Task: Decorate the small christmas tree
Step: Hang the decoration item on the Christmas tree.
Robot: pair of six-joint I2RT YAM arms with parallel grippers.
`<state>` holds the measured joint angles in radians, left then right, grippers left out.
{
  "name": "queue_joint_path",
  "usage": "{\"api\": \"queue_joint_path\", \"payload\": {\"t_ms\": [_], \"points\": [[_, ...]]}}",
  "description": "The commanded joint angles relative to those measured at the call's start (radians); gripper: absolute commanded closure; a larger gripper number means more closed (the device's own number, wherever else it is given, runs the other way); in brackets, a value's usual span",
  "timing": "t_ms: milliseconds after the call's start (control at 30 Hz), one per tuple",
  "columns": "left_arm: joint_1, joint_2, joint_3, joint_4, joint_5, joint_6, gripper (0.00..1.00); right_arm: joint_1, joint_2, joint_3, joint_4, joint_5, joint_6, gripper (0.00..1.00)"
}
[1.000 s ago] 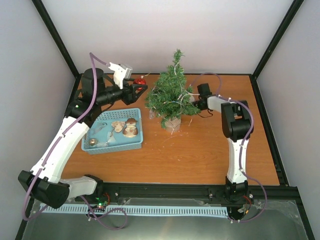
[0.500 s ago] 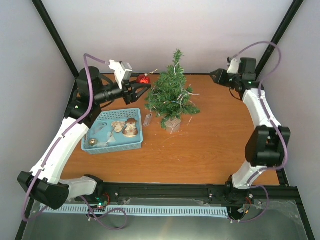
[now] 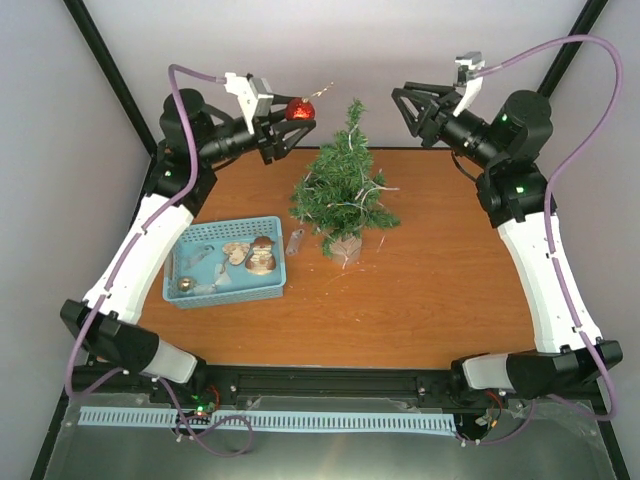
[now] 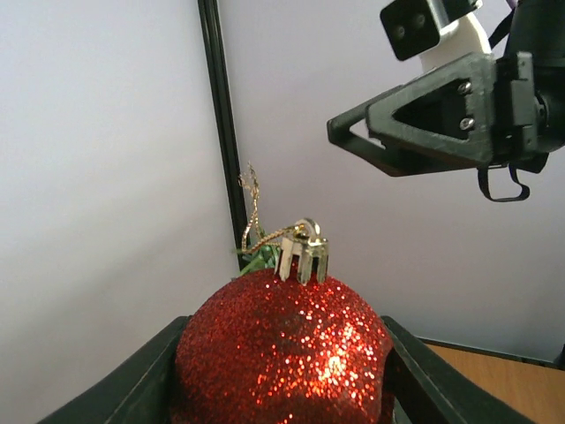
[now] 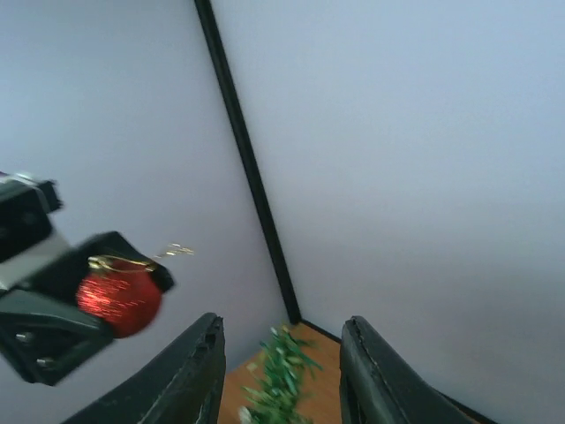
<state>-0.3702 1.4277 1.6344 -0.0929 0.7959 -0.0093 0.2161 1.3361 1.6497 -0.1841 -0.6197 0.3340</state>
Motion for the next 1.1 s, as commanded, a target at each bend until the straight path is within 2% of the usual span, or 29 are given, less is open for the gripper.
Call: {"api": "queue_joint_path", "payload": {"t_ms": [0, 167, 267, 433, 600, 733, 1067], "points": [[-0.008, 0.068, 0.096, 0.076, 0.057, -0.019, 0.60, 0.042, 0.047, 0.030, 0.145, -0.057, 0.109, 0.62], [-0.029, 0.121, 0.158, 0.065, 0.069, -0.021, 0.60, 0.081, 0.098, 0.078, 0.184, -0.069, 0.136, 0.62], [-0.043, 0.139, 0.184, 0.063, 0.081, -0.024, 0.60, 0.093, 0.134, 0.107, 0.185, -0.071, 0.149, 0.58], [-0.070, 0.154, 0.205, 0.066, 0.088, -0.025, 0.60, 0.120, 0.190, 0.138, 0.227, -0.099, 0.244, 0.57], [-0.079, 0.168, 0.218, 0.065, 0.086, -0.030, 0.60, 0.139, 0.196, 0.144, 0.242, -0.106, 0.255, 0.63], [-0.082, 0.171, 0.226, 0.058, 0.083, -0.026, 0.60, 0.142, 0.191, 0.117, 0.282, -0.136, 0.300, 0.66], [-0.084, 0.175, 0.218, 0.052, 0.075, -0.019, 0.60, 0.152, 0.105, -0.019, 0.442, -0.084, 0.421, 0.61]]}}
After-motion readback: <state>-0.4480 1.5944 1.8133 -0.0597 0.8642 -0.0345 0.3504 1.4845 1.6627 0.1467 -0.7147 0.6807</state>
